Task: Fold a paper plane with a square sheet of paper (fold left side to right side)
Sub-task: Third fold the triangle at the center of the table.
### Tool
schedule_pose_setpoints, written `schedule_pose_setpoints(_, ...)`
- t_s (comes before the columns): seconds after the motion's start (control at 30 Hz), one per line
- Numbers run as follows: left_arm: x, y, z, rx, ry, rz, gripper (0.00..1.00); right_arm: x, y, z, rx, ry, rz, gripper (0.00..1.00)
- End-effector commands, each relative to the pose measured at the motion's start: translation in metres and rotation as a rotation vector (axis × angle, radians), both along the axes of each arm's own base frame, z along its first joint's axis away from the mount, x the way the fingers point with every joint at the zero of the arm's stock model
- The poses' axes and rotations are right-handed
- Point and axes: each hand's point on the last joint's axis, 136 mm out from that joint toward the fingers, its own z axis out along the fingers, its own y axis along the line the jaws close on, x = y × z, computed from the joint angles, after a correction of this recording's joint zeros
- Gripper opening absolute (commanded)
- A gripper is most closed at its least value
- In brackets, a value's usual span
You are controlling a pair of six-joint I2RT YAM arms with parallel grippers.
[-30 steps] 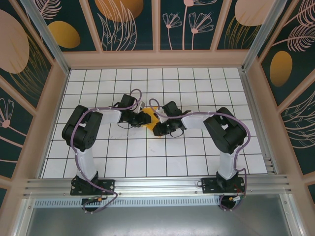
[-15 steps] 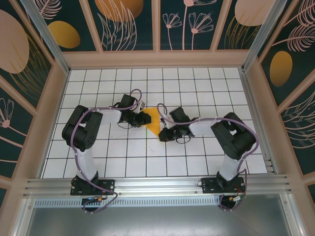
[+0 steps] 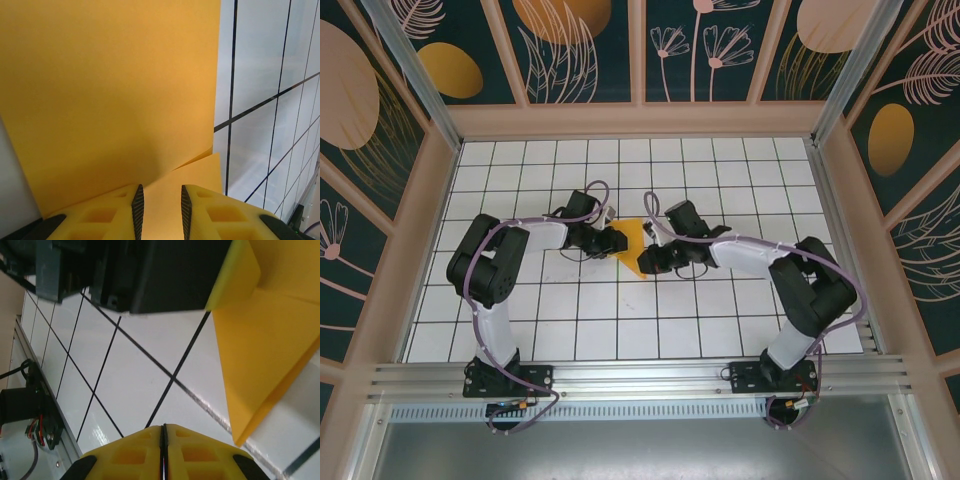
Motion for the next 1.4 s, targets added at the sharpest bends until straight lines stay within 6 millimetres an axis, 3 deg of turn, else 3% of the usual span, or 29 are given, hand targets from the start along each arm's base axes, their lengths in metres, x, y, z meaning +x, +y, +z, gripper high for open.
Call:
schedule_pose_setpoints(0.0,-0.015,0.024,-0.046,0.157,0.073,0.015,0.30,0.012,0.006,-0.019,-0.024,0.032,-0.019,0.10)
schedule_pose_setpoints(0.1,-0.015,0.023,-0.046,0.156,0.072,0.015,0.30,0.015,0.001,-0.041,-0.085,0.049,-0.041,0.10)
schedule_pose_setpoints(0.37,-0.013,0.022,-0.041,0.146,0.060,0.015,0.31,-0.002,-0.022,-0.080,-0.208,0.128,-0.062,0.08)
schedule_pose_setpoints(0.57,-0.004,0.018,-0.008,0.110,-0.012,0.029,0.34,-0.014,-0.042,-0.102,-0.282,0.193,-0.113,0.02)
schedule_pose_setpoints(0.73,-0.007,0.014,0.026,0.075,-0.071,0.039,0.35,-0.017,-0.048,-0.112,-0.295,0.220,-0.122,0.00)
schedule_pose_setpoints(1.0,-0.035,-0.010,0.046,0.015,-0.071,0.030,0.33,-0.017,-0.049,-0.114,-0.309,0.212,-0.118,0.00)
schedule_pose_setpoints(1.13,-0.042,-0.024,0.043,-0.004,-0.054,0.023,0.32,-0.018,-0.051,-0.116,-0.314,0.210,-0.119,0.00)
schedule_pose_setpoints(1.17,-0.044,-0.027,0.032,0.004,-0.027,0.021,0.31,-0.018,-0.051,-0.117,-0.315,0.210,-0.120,0.00)
schedule_pose_setpoints(1.37,-0.049,-0.042,0.016,0.004,0.005,0.008,0.30,-0.018,-0.050,-0.117,-0.319,0.206,-0.116,0.00)
